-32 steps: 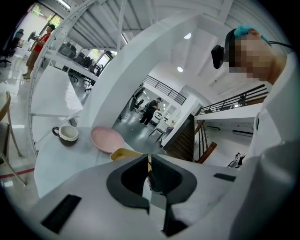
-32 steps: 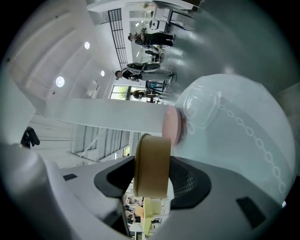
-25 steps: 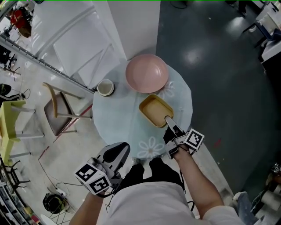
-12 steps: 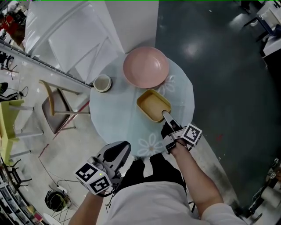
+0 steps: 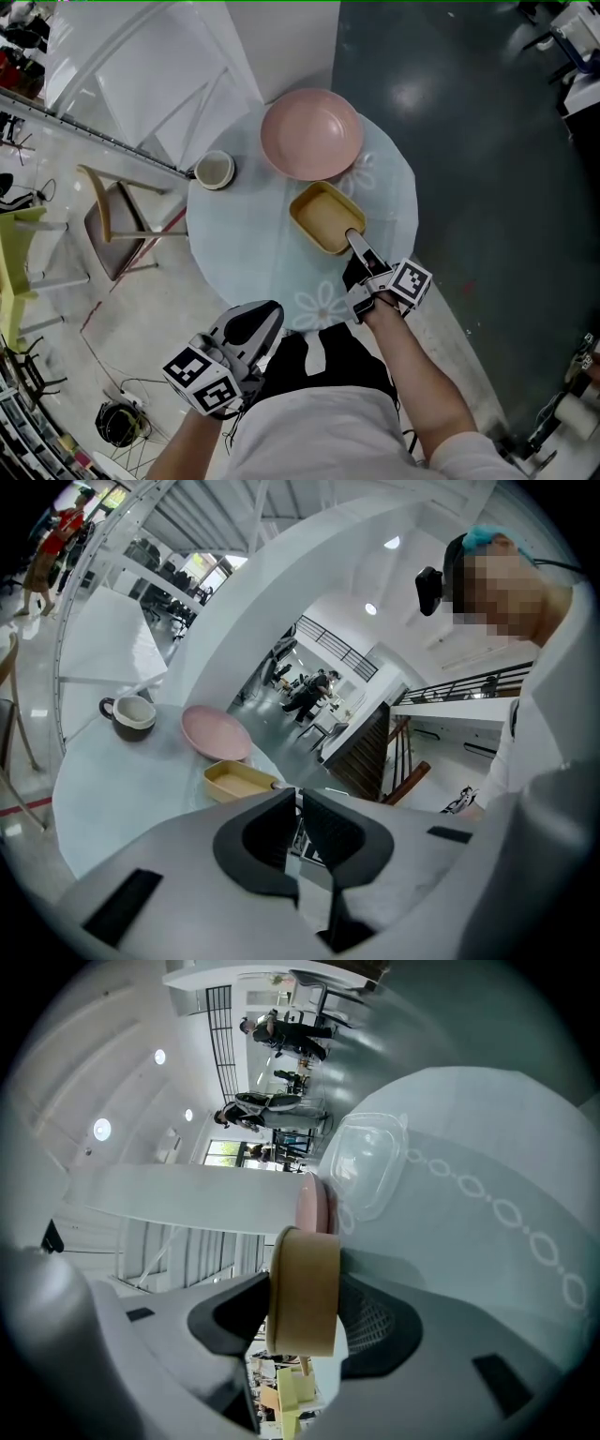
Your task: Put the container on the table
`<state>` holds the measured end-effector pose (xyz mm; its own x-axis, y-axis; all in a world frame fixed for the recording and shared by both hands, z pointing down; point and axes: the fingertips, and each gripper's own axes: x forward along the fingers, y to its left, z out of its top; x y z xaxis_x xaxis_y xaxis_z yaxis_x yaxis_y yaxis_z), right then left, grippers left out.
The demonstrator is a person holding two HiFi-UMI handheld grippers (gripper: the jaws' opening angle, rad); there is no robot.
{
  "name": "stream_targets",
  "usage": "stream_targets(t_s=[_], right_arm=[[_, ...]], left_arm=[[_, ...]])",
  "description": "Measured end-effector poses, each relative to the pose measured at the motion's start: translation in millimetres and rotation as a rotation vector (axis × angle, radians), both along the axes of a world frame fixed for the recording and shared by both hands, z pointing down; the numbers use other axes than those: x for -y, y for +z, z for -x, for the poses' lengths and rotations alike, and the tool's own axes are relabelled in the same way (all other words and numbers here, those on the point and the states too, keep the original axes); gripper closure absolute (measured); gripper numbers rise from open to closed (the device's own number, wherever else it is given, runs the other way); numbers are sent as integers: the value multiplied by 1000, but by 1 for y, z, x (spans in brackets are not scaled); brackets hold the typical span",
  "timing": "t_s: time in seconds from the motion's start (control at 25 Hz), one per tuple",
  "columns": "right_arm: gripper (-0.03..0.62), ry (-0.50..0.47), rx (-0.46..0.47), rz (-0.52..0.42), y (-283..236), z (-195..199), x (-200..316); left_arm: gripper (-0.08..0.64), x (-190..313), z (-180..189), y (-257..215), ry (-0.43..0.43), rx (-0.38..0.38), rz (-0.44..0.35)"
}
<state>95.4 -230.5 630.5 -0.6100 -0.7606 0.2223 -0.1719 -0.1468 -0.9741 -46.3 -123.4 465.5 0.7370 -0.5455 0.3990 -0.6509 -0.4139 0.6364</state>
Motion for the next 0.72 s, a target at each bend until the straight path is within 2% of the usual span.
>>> stream_targets(t_s=[0.2, 0.4, 0.72], right_arm=[[350, -31, -31, 7, 4, 2, -3], [350, -40, -18, 64, 10, 6, -10], [350, -63, -70, 132, 23, 5, -15]], left_arm=[[518, 3, -2, 2, 1, -10, 3], [518, 6, -4, 4, 0, -24, 3], [518, 7, -1, 10, -8, -49, 8]])
